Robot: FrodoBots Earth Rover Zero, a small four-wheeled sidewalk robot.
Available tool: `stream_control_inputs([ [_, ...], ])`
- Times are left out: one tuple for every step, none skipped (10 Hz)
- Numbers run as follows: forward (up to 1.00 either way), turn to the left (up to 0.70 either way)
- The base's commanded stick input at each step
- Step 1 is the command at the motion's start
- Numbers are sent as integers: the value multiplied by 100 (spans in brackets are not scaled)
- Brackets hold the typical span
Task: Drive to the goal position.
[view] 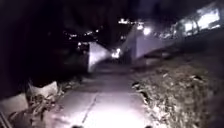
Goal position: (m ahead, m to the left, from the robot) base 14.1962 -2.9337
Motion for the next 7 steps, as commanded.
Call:
stream_control_inputs([
  [50, 0],
  [50, 0],
  [50, 0],
  [50, 0],
  [50, 0],
  [50, 0],
  [50, 0],
])
